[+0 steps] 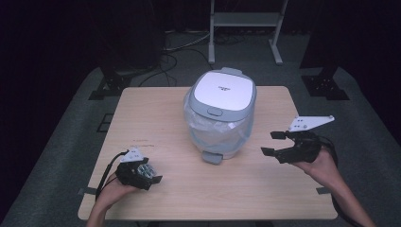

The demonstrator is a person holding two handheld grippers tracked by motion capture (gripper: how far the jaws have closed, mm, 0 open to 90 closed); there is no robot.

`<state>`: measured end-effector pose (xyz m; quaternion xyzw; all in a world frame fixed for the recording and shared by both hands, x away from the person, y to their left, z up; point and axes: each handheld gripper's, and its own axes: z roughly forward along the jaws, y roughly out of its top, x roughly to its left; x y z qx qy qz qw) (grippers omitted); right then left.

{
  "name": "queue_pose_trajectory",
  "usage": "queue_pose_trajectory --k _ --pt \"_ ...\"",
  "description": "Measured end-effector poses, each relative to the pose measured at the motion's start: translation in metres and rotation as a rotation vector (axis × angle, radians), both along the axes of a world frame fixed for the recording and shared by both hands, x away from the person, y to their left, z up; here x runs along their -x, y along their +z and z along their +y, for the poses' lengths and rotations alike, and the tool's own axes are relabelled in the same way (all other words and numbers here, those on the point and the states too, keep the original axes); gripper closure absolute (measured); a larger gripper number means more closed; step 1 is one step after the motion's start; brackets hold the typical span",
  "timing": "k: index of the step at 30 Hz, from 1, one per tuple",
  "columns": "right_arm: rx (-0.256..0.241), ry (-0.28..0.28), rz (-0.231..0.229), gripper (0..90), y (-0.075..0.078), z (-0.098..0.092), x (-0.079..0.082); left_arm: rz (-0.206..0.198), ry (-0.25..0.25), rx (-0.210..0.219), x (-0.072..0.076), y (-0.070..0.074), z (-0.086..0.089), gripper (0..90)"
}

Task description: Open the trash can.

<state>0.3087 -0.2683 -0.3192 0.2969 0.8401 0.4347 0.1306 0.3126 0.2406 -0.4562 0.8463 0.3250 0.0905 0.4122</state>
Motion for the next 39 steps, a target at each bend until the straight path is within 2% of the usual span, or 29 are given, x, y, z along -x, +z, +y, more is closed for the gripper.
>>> queue_pose_trajectory --k 18,20,23,28,33,39 --pt "0.009 0.040 -0.032 34.4 0.038 0.018 -0.008 0.002 0.006 0.001 0.000 0.001 0.002 2.6" --pt "0.010 0.048 -0.030 38.9 0.043 0.021 -0.009 0.003 0.005 -0.001 0.000 0.001 0.001 2.7" --pt "0.010 0.056 -0.029 40.1 0.050 0.024 -0.011 0.004 0.005 -0.002 0.000 0.001 0.001 2.7" --pt "0.005 0.068 -0.037 47.0 0.062 0.032 -0.018 0.004 0.006 0.000 0.000 0.001 0.002 2.7" --pt "-0.020 0.086 -0.040 54.8 0.074 0.040 -0.025 0.005 0.005 0.001 0.000 0.002 0.003 2.6" --pt "-0.006 0.112 -0.042 63.8 0.083 0.057 -0.034 0.015 0.009 -0.004 0.000 0.000 0.006 2.6"
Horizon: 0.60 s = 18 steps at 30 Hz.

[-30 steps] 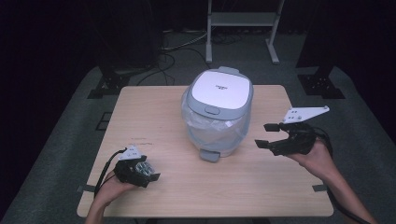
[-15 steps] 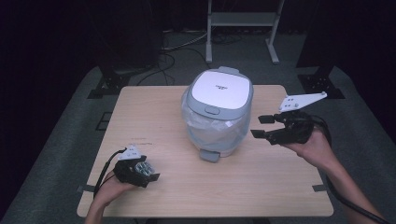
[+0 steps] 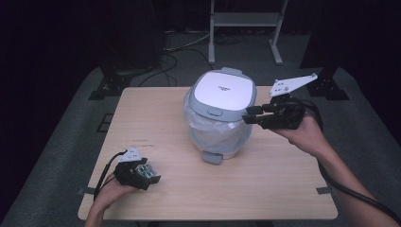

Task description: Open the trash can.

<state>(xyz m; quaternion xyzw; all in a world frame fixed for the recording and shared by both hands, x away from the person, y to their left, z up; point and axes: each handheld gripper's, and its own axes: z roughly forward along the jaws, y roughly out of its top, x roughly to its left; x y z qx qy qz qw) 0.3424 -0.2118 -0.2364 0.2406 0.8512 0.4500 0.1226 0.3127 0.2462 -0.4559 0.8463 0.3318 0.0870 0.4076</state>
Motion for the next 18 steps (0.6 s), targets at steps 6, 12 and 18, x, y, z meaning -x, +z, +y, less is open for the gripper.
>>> queue_pose_trajectory --k 6,12,18 --pt "0.001 0.039 -0.002 77.3 0.007 0.017 -0.007 0.001 -0.004 0.002 0.000 0.001 0.000 2.6" --pt "0.033 0.083 -0.019 82.3 0.009 0.038 -0.013 0.003 -0.008 -0.004 0.000 0.000 0.001 2.6" --pt "0.059 0.116 -0.021 84.1 0.007 0.059 -0.020 0.002 -0.009 -0.004 0.001 0.001 0.001 2.6"
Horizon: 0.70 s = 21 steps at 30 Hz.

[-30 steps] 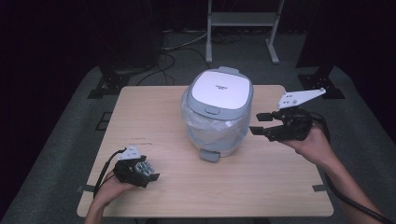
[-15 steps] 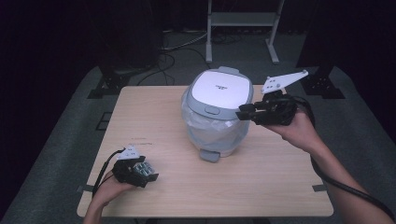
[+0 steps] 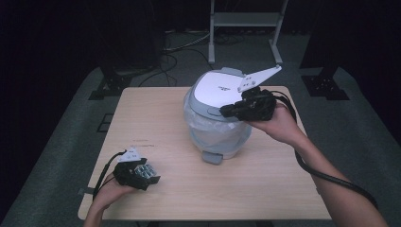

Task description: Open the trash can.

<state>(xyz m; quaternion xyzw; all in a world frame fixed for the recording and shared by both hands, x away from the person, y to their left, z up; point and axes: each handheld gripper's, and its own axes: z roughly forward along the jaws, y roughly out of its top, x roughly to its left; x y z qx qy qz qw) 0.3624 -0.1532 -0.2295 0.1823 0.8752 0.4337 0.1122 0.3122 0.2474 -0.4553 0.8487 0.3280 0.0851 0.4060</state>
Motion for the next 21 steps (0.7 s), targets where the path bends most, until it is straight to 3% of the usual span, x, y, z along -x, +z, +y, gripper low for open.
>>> queue_pose_trajectory --k 11,17,21 --pt "0.041 0.007 -0.012 86.7 -0.005 0.019 -0.013 0.001 0.003 0.000 0.000 0.000 0.001 2.7" --pt "0.040 0.011 -0.060 89.9 -0.009 0.021 -0.012 -0.002 0.013 -0.003 0.000 0.000 0.002 2.7" --pt "0.030 0.010 -0.054 90.0 -0.011 0.021 -0.011 -0.007 0.018 0.002 0.001 0.001 0.003 2.7"
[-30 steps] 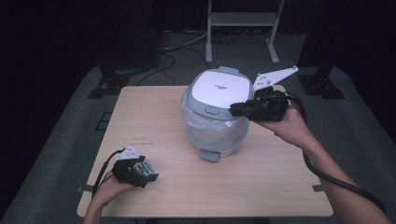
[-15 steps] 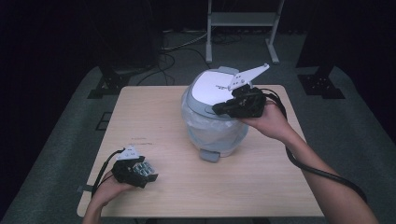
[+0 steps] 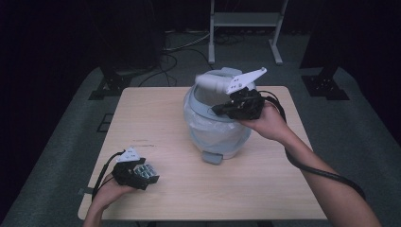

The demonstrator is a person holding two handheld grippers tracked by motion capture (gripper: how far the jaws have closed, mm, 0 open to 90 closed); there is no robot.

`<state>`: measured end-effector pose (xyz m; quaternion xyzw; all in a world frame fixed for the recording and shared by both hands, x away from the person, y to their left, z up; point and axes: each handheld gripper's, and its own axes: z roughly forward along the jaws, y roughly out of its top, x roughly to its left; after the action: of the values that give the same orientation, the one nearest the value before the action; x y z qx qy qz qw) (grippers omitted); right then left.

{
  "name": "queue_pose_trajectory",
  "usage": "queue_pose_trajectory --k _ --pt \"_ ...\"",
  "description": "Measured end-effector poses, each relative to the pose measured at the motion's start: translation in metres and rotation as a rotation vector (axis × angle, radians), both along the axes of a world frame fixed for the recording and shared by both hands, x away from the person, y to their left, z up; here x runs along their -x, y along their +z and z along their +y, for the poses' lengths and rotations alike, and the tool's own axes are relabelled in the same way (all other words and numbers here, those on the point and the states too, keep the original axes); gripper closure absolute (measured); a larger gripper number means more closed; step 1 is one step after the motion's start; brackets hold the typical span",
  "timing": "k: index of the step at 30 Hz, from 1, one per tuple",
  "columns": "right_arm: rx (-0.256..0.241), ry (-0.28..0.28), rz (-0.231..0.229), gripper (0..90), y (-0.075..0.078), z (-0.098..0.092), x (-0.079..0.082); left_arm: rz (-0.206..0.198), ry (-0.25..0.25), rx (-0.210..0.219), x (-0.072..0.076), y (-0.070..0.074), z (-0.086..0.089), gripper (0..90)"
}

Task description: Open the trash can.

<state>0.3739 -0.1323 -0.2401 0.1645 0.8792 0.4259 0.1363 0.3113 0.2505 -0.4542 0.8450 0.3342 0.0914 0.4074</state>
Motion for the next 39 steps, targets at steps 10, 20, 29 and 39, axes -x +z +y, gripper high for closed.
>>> queue_pose_trajectory --k 10,20,29,39 --pt "-0.114 -0.002 0.041 81.8 -0.002 -0.034 0.007 0.003 -0.008 -0.024 -0.002 0.000 -0.002 2.8" --pt "-0.168 -0.053 0.081 62.8 -0.014 -0.083 0.031 -0.029 0.010 -0.026 -0.001 0.004 0.002 4.6" --pt "-0.194 -0.104 0.081 50.0 -0.033 -0.112 0.041 -0.028 0.011 -0.033 -0.001 0.004 0.003 4.5" --pt "-0.179 -0.156 0.112 37.2 -0.072 -0.130 0.040 -0.015 -0.011 -0.035 0.000 0.003 0.000 4.6"
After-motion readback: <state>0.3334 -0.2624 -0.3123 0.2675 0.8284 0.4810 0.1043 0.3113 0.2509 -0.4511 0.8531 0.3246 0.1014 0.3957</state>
